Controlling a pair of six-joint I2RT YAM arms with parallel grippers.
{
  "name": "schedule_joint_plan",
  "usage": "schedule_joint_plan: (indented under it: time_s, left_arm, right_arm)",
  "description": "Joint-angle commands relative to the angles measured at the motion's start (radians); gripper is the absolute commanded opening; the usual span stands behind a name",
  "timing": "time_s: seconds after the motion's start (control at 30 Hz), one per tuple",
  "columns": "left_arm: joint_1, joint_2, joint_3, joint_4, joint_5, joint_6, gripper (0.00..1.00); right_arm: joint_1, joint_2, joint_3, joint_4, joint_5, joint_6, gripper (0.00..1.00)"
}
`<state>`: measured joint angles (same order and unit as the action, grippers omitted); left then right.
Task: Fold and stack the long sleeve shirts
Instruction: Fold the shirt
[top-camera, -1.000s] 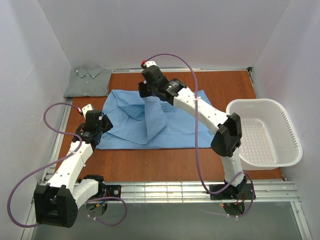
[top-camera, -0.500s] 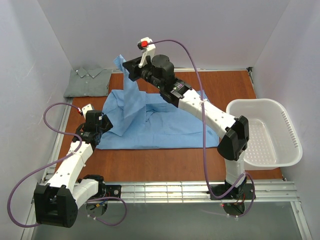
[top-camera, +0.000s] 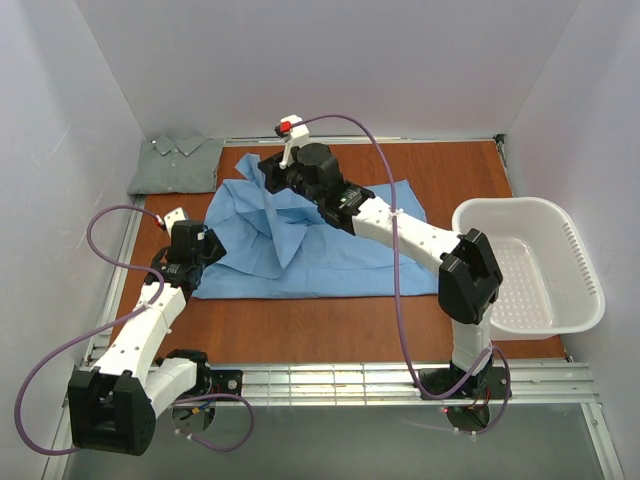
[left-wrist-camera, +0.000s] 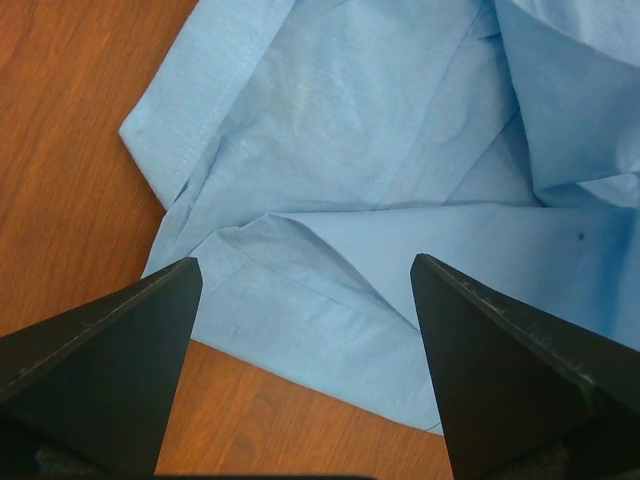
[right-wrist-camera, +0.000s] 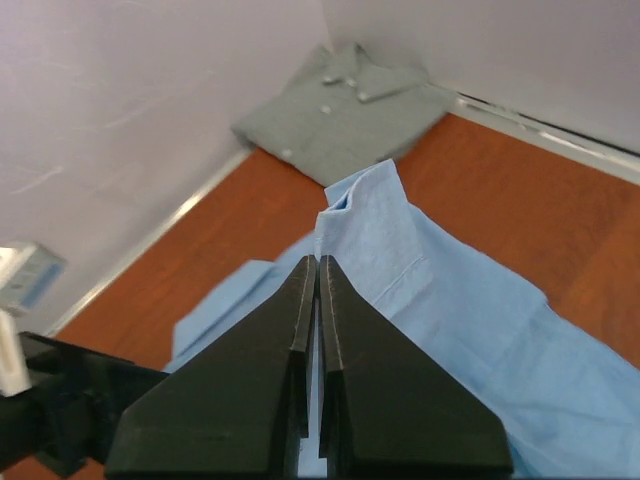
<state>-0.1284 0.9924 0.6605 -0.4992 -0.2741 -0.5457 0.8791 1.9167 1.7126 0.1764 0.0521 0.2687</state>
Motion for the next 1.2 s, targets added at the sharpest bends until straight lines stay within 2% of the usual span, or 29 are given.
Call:
schedule_joint_plan:
  time_s: [0.0,0.07,0.13,0.33,0.5,0.63,0.9,1.07,1.17]
  left_arm:
    - [-0.005,-0.032,-0.019,0.025,0.038,0.010,0.80]
    - [-0.005,-0.037,-0.021,0.025,0.088,0.012,0.80]
    - [-0.005,-0.043,-0.024,0.027,0.133,0.001,0.80]
    - [-0.005,-0.021,-0.015,0.022,0.360,-0.129,0.80]
    - [-0.004,0.041,0.008,0.024,0.369,-0.220,0.80]
    - [0.006,0.095,0.024,0.053,0.366,-0.301,0.78]
    - [0.036,0.137,-0.002,0.165,0.420,-0.563,0.78]
    - [0.036,0.112,-0.007,0.192,0.469,-0.589,0.82]
    - [0.036,0.115,-0.051,0.214,0.478,-0.594,0.83]
  right_arm:
    - [-0.023,-0.116,-0.054,0.054,0.220,0.015,0.01]
    - [-0.040,-0.133,-0.096,0.055,0.287,0.064,0.01]
    - [-0.072,-0.133,-0.096,0.057,0.278,0.112,0.01]
    - [-0.081,-0.055,0.076,0.055,0.166,0.092,0.01]
    - [-0.081,-0.001,0.192,0.058,0.094,0.073,0.01]
    - [-0.083,-0.022,0.148,0.064,0.092,0.056,0.01]
    - [-0.083,-0.056,0.064,0.087,0.060,0.032,0.01]
    - [-0.086,-0.051,0.074,0.086,0.077,0.024,0.01]
    - [-0.094,-0.061,0.070,0.100,0.140,0.055,0.01]
